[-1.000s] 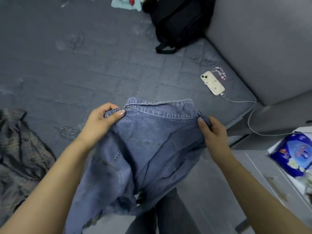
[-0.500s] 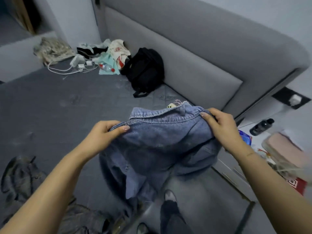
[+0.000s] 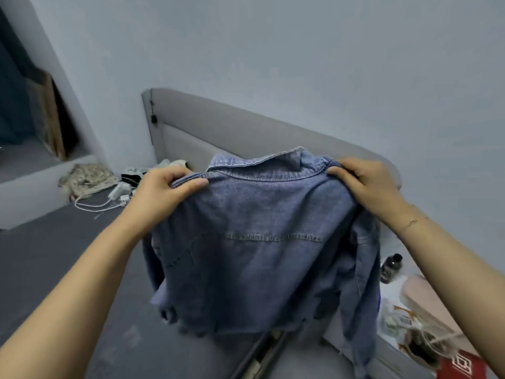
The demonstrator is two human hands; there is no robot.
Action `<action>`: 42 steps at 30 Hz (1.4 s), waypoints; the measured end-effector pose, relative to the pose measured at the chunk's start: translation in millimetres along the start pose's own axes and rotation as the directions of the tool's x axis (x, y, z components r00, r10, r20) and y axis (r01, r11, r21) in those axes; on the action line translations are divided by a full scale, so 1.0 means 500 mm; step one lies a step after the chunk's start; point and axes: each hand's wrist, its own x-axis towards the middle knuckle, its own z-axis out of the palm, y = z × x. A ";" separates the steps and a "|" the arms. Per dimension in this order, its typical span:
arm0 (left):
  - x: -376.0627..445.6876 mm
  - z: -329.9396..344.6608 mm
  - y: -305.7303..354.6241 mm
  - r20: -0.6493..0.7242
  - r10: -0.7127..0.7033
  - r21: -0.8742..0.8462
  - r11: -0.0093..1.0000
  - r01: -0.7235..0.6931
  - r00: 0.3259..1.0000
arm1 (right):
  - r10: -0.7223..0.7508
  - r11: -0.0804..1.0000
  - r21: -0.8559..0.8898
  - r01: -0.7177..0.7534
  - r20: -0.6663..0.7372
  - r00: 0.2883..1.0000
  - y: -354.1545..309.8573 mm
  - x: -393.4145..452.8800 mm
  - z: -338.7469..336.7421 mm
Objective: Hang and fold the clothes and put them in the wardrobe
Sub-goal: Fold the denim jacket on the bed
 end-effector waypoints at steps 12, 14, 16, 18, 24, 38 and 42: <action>0.069 0.020 0.141 -0.279 -0.008 -0.591 0.789 -0.165 0.960 | 0.032 0.900 0.433 0.054 -0.188 0.982 0.059 0.089 -0.062; 0.088 0.027 0.153 -0.310 -0.012 -0.487 0.861 -0.148 0.951 | 0.040 0.903 0.429 0.038 -0.172 0.984 0.072 0.098 -0.070; 0.099 0.042 0.158 -0.242 0.004 -0.293 0.953 -0.077 0.970 | 0.056 0.925 0.380 -0.005 -0.125 0.991 0.096 0.104 -0.069; 0.097 0.058 0.160 -0.090 -0.039 -0.175 0.984 0.023 0.995 | 0.090 0.962 0.264 -0.066 -0.080 0.993 0.127 0.104 -0.054; 0.058 0.123 0.169 -0.134 -0.102 -0.097 0.991 0.089 0.986 | 0.262 0.957 0.151 -0.248 -0.086 0.961 0.163 0.154 0.029; -0.054 0.088 -0.160 -0.461 -0.653 -0.668 0.701 0.249 0.601 | -0.027 0.993 0.118 0.007 0.171 0.985 -0.201 0.510 0.530; -0.152 0.098 -0.374 -0.423 -0.814 -0.781 0.550 0.296 0.398 | -0.105 0.986 0.162 0.045 0.379 0.919 -0.347 0.464 0.807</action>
